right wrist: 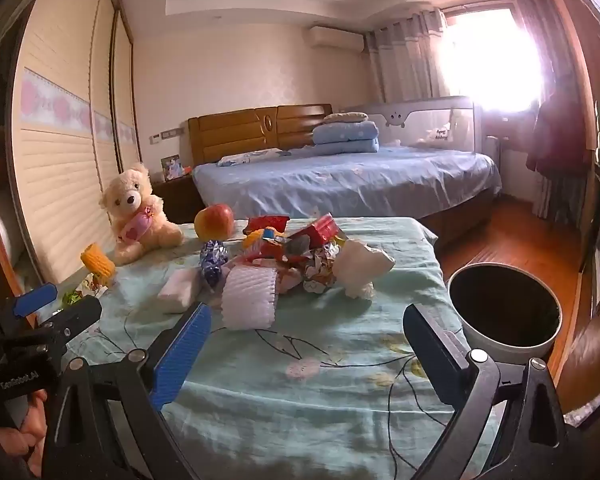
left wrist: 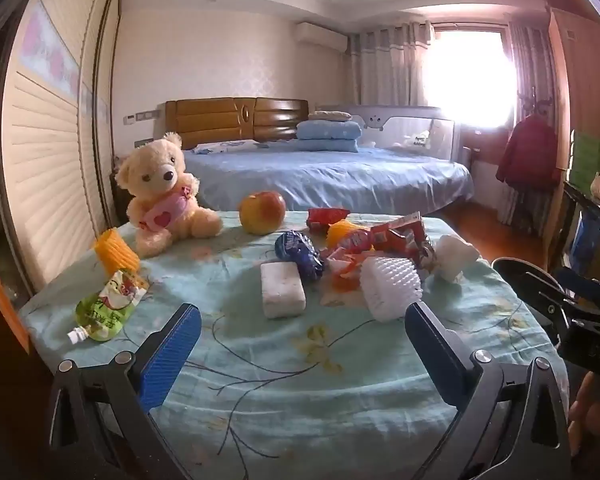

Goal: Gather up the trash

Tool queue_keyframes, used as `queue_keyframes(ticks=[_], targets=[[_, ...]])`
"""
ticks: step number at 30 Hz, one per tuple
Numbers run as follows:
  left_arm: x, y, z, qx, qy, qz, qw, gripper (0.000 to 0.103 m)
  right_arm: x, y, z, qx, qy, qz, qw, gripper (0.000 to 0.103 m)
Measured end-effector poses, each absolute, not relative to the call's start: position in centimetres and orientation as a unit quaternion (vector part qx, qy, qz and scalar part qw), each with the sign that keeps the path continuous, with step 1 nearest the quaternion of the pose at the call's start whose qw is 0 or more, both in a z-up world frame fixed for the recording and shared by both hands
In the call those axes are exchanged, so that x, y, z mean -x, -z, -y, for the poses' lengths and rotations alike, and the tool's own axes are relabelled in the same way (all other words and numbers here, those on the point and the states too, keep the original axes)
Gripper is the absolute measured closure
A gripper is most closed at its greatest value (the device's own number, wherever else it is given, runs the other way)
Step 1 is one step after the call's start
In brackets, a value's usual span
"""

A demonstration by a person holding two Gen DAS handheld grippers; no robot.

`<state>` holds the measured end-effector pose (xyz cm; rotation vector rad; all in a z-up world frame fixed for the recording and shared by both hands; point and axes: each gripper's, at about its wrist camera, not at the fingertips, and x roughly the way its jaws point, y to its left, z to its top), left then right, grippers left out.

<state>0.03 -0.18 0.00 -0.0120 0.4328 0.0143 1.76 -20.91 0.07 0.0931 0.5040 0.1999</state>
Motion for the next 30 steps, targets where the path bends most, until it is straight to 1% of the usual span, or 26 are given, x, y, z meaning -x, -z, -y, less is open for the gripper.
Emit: queue_keyframes(ticks=[30], targets=[[0.8,-1.0,-0.1,0.01,-0.008,-0.202,0.979,0.001,-1.6,-0.7,20.5,-0.055,-0.108,-0.248,0.961,0.005]])
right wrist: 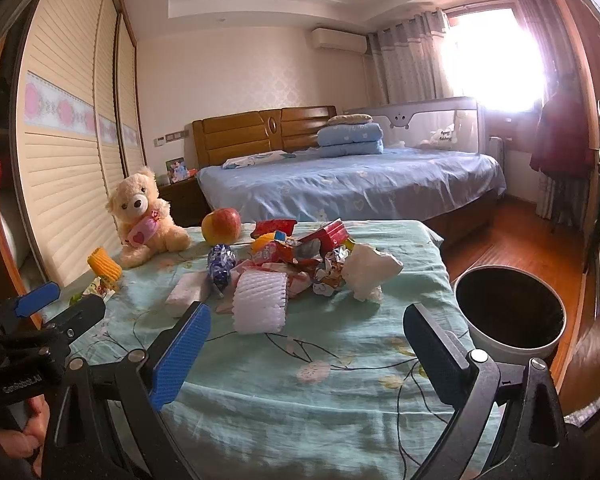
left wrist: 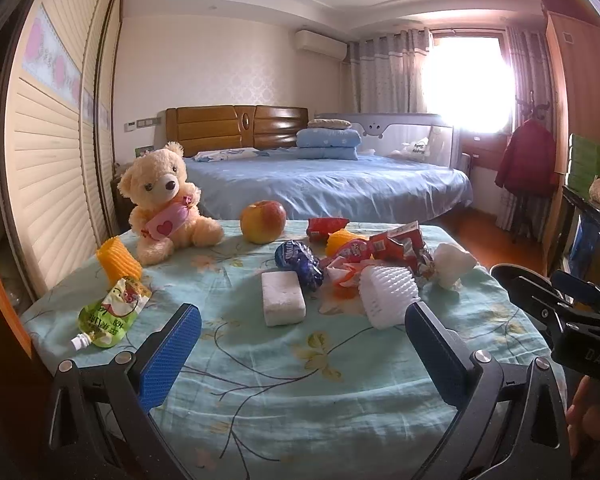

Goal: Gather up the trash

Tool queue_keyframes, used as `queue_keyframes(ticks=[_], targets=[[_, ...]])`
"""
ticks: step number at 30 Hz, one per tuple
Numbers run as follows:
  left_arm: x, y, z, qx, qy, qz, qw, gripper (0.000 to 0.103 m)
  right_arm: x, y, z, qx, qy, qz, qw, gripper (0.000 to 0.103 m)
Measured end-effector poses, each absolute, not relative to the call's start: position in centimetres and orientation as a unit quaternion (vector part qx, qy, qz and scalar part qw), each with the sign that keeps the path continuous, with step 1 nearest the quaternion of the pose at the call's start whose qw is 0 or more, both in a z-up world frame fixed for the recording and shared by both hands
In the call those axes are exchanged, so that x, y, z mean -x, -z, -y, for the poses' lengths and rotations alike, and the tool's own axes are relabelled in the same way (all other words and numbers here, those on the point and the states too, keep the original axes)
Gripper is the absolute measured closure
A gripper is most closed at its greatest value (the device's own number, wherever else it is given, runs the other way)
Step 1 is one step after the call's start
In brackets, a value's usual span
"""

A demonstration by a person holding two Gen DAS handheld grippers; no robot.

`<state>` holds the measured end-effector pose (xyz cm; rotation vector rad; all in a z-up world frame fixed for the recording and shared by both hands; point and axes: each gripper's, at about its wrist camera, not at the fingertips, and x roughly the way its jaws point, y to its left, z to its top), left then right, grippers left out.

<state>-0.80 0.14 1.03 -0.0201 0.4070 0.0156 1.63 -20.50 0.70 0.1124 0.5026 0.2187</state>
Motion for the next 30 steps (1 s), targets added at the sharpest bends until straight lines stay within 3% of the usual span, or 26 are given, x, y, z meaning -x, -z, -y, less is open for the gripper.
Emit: queue_keyframes(ticks=[30], targets=[[0.27,-0.13,-0.43,0.014,-0.01,-0.209,0.978,0.001,-1.87,-0.01,20.08,-0.059,-0.116,-0.259,0.957,0.005]])
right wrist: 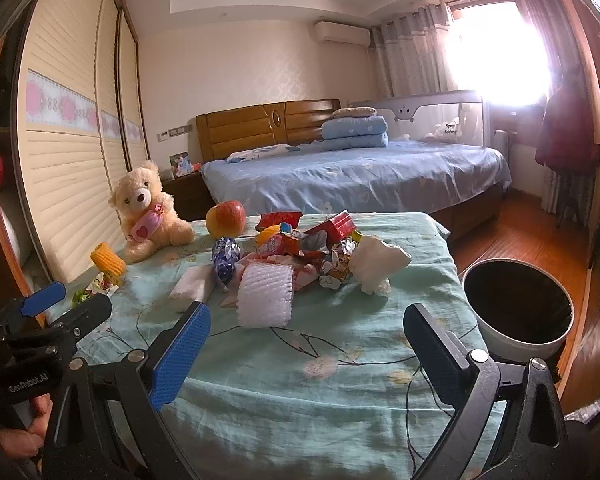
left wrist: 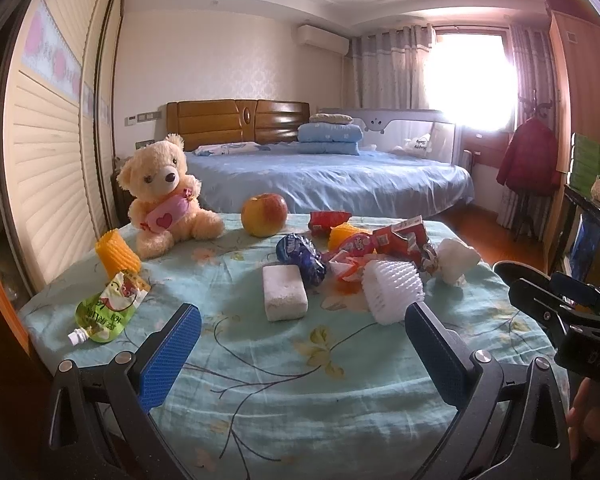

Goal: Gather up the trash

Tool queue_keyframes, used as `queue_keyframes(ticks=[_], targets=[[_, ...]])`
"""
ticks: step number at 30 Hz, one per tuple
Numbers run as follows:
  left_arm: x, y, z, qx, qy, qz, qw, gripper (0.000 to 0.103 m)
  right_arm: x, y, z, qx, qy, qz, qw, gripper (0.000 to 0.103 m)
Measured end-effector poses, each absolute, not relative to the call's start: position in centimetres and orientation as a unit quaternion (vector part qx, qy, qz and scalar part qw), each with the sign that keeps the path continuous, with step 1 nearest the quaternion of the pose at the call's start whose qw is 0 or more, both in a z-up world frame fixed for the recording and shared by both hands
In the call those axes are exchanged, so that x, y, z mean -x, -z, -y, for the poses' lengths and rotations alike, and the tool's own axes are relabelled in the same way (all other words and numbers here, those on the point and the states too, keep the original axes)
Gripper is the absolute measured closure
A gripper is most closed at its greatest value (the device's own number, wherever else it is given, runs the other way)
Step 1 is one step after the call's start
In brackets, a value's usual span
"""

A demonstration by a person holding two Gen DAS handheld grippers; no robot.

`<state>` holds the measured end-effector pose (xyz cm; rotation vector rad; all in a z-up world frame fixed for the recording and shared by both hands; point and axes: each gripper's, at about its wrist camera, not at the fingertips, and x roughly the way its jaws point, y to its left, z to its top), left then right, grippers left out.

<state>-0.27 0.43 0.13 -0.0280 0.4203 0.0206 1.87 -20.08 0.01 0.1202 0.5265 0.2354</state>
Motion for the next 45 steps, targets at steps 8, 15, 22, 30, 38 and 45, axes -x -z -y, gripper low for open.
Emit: queue_keyframes(ticks=[8,15,22,30,38,45], targets=[[-0.2,0.2,-0.6,0.012,-0.013,-0.216,0.976,0.001,-2.3,0.3,19.9,-0.067,-0.124,-0.273,0.952,0.005],[-2.1,1.2,-1.6,0.017,-0.021,-0.246,0.969,0.001,-3.6,1.2,19.3,-0.075,-0.141,-0.299,0.941,0.005],[-5.9,2.1,-3.1,0.021,-0.024,-0.286,0.958,0.003,-6.0,2.6,18.8,-0.09,-0.158,-0.338,0.923,0.014],[-11.1,3.4,-4.7,0.037,-0.018,-0.322,0.946,0.008,-9.5,4.1,17.1,-0.105,-0.187,-0.382,0.899,0.027],[-16.5,5.1,-5.0,0.043,0.001,-0.358,0.933,0.008,-12.8,5.8,16.0,-0.112,-0.202,-0.416,0.879,0.027],[-20.7,6.8,-5.1,0.055,0.015,-0.399,0.915,0.008,-14.8,7.0,15.5,-0.124,-0.217,-0.44,0.862,0.036]])
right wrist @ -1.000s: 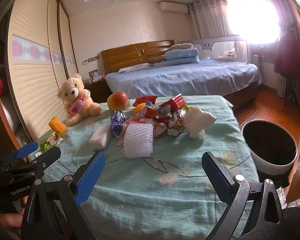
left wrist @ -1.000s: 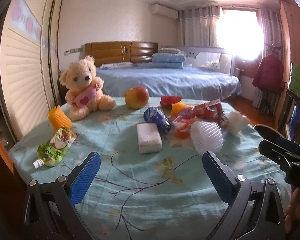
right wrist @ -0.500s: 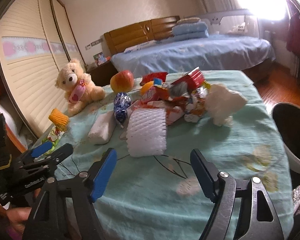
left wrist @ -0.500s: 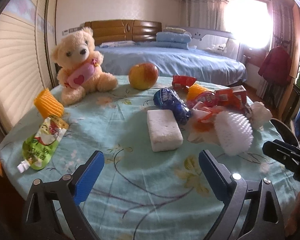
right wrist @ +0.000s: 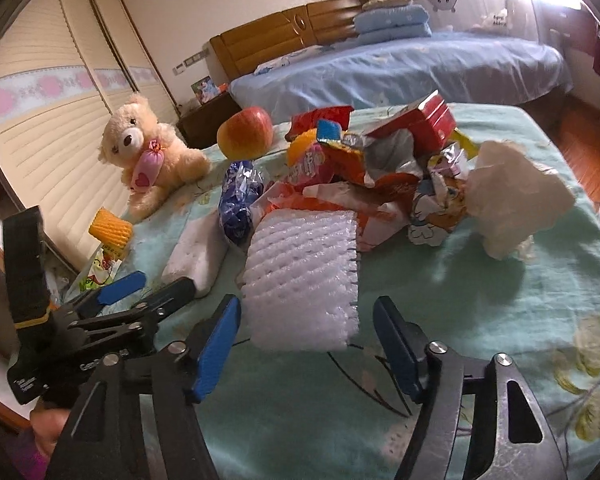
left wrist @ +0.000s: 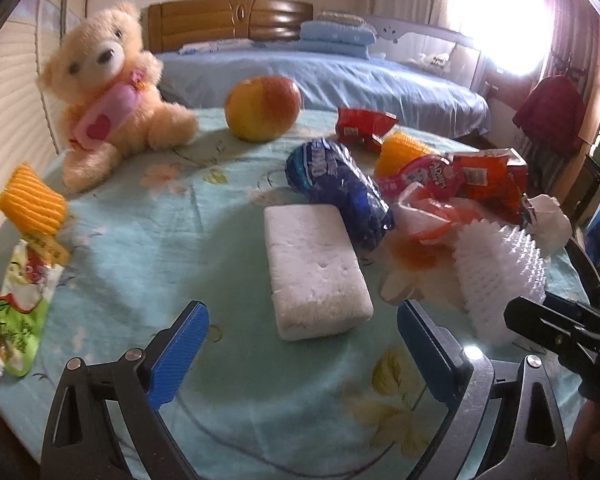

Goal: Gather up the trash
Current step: 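Grasp the white foam fruit net with the right tool while the left tool grasps the white sponge block, then carry the foam net with the right tool while the left tool carries the sponge block to the bin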

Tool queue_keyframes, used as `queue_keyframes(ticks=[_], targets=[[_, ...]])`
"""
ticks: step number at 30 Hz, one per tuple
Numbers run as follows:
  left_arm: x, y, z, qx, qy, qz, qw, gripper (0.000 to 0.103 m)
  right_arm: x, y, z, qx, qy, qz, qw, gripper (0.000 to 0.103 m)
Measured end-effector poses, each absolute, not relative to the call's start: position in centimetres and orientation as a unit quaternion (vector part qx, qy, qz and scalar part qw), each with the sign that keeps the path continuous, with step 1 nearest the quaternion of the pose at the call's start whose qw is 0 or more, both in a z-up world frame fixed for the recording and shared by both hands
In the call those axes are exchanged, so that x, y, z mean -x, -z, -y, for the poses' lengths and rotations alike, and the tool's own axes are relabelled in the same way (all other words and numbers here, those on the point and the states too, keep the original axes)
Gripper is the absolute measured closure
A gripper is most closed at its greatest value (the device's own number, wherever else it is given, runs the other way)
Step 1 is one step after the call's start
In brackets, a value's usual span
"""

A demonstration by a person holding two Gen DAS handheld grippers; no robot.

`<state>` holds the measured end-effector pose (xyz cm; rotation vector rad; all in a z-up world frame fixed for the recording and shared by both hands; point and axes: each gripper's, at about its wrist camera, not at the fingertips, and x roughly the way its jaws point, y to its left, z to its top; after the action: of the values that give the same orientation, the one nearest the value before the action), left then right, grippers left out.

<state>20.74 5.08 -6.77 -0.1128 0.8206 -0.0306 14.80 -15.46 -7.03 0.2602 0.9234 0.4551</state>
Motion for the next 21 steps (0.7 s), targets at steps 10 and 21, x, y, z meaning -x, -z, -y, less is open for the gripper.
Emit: queue_keyframes(ticks=[10,21], targets=[[-21.5,7.2,-4.8,0.058,0.028,-0.408,0.911,0.058,-14.8,7.3,15.2,-0.135,-0.245,-0.447,0.849,0.08],[-15.6,5.4,-1.9,0.059,0.073,-0.395,0.914,0.058,-12.0,6.3,18.5,-0.155,-0.237,-0.438,0.853,0.082]])
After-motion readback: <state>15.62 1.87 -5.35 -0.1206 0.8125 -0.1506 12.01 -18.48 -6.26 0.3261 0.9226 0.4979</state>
